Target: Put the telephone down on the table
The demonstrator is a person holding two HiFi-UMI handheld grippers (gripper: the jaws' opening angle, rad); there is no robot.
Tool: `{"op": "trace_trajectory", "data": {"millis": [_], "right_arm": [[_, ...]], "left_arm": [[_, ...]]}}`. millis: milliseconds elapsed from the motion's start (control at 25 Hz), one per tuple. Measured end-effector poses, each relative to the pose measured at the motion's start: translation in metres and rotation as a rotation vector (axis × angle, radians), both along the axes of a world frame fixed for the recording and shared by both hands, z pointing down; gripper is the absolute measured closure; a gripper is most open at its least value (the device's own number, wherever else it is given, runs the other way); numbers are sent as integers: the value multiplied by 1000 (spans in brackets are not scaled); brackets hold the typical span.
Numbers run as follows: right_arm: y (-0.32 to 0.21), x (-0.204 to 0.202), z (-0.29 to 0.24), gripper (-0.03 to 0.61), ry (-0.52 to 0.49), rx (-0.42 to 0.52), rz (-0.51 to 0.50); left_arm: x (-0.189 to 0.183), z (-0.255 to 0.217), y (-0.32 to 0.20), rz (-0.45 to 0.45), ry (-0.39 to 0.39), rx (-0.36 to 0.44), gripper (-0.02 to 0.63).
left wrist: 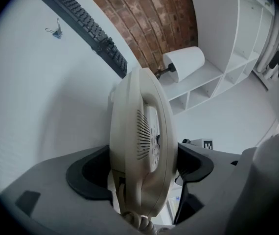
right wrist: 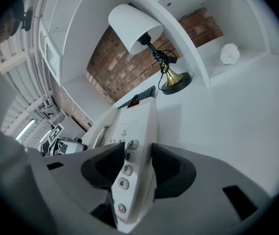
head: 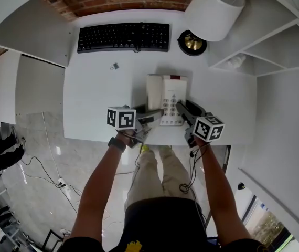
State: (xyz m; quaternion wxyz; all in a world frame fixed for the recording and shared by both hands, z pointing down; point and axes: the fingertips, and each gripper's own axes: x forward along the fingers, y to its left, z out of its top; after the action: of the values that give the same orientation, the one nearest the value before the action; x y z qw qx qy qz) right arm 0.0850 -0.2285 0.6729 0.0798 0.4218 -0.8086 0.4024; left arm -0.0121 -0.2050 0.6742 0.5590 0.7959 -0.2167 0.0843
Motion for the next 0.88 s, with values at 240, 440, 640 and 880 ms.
{"op": "trace_trajectory", "data": {"millis": [240,440,640,880], "right_arm": [[-1,0,-1,410,5,4,2],[0,-1,0,410,35,17,-1],[0,-1,1,410,31,10,1],[-1,1,1,410,36,10,-1]], "left_arm": [[-4,1,-4,-60,-80,71,198],[-15,4,-8,-52,-187,167,242],[-15,5,-7,-38,-180,146,241],[-13,7,-6,-48,-166,104,241]]}}
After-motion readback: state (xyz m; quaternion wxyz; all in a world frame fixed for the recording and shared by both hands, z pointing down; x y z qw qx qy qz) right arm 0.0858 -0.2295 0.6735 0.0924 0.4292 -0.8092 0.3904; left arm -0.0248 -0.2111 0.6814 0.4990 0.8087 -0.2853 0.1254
